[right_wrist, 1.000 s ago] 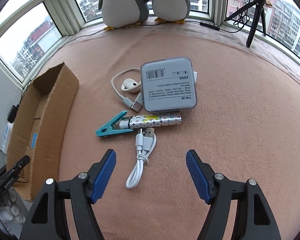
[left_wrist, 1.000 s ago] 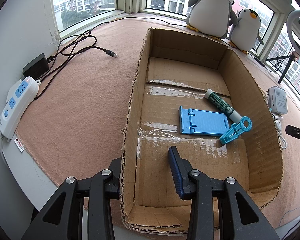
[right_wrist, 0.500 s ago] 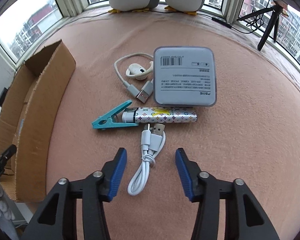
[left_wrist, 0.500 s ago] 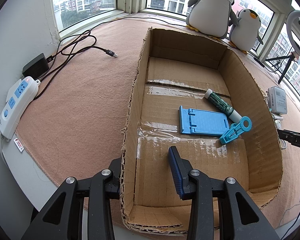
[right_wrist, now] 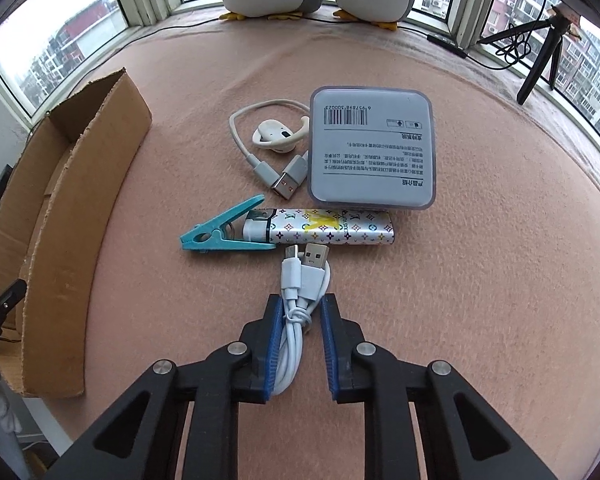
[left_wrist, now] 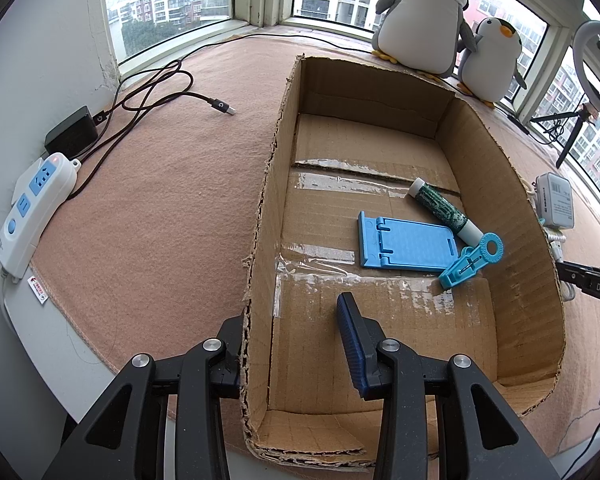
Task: Organize rigid objects
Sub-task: 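Lift the white cable, carry it into the box and open the right gripper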
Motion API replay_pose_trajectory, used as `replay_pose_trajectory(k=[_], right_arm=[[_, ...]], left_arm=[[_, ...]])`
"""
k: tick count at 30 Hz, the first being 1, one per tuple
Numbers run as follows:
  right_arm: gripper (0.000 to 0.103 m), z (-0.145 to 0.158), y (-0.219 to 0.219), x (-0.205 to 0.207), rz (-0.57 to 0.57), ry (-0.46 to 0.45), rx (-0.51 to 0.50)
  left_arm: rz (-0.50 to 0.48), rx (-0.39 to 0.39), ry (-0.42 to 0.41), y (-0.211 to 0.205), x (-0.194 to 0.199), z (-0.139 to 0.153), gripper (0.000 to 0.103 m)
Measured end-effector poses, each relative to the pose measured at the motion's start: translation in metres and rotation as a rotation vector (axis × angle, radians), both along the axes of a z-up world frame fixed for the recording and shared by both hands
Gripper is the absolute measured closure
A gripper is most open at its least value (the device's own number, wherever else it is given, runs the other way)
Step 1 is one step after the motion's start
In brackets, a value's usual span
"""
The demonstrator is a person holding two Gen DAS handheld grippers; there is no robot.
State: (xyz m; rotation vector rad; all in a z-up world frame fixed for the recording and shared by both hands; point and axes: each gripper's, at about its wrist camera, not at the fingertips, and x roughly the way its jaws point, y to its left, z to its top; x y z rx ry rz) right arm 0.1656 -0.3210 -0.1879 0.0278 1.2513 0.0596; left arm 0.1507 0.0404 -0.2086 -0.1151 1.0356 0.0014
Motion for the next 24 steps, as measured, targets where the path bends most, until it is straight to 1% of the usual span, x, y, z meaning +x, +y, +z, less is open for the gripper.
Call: replay_pose_trajectory(k=[8, 13, 18, 24], right_arm=[[0.088, 0.007, -0.009, -0.016, -0.022, -0.012, 0.054], [0.089, 0.023, -0.009, -0.025, -0.029, -0.05, 0.102], [0.089, 0.047, 0.01, -0.026, 0.01, -0.11, 0.146], [0.089, 0.081, 0.054, -0.03, 0.113, -0.192, 0.198]], left_arm=[[0.0, 0.001, -0.001, 0.0, 0.0, 0.0, 0.063], [0.001, 0.0, 0.0, 0.0, 0.0, 0.0, 0.063], [0.001, 0.0, 0.0, 0.0, 0.0, 0.0, 0.063], [0.001, -0.001, -0.001, 0.0, 0.0, 0.0, 0.063]])
